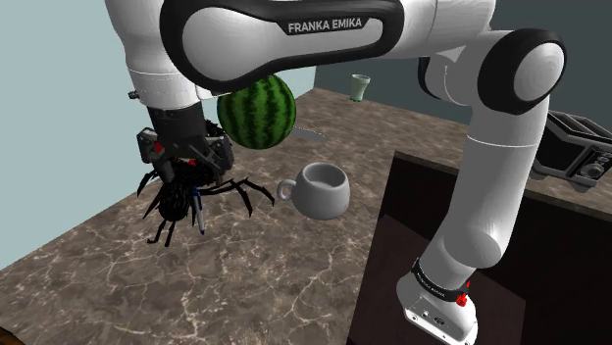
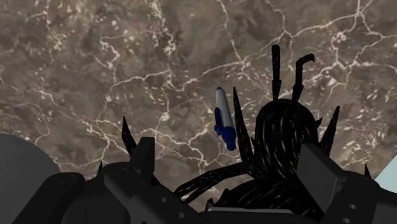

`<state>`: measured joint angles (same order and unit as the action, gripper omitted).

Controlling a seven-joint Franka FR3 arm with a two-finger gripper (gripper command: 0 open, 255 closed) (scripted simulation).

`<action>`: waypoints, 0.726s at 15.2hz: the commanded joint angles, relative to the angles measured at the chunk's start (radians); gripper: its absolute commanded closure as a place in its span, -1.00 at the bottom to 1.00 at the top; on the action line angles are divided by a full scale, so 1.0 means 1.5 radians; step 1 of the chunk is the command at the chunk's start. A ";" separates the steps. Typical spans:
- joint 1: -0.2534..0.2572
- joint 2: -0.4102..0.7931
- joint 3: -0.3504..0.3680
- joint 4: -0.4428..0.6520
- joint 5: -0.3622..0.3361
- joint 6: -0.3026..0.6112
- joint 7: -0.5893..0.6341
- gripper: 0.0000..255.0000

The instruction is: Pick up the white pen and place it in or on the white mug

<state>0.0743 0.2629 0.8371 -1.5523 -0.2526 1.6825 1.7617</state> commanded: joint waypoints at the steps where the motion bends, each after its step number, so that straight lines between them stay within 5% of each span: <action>1: 0.000 0.004 -0.002 -0.014 -0.004 0.017 0.005 -1.00; 11: -0.005 0.003 -0.004 -0.047 -0.004 0.049 0.006 -1.00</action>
<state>0.0662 0.2678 0.8318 -1.6228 -0.2589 1.7560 1.7706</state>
